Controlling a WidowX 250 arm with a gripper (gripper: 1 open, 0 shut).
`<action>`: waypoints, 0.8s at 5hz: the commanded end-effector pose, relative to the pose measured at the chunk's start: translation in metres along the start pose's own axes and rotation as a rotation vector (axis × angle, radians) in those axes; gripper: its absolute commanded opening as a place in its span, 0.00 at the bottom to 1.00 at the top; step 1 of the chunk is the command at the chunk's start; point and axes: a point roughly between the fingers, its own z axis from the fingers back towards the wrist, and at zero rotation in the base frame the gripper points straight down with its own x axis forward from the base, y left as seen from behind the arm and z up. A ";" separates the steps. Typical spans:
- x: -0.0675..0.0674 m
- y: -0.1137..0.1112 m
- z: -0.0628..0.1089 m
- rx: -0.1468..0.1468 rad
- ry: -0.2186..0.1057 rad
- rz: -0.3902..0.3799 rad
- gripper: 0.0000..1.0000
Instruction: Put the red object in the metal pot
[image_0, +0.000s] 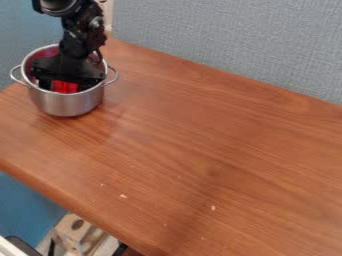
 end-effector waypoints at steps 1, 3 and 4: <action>-0.026 -0.010 -0.027 0.029 0.112 -0.049 1.00; -0.026 -0.011 -0.022 0.030 0.117 -0.051 1.00; -0.026 -0.011 -0.020 0.030 0.120 -0.051 1.00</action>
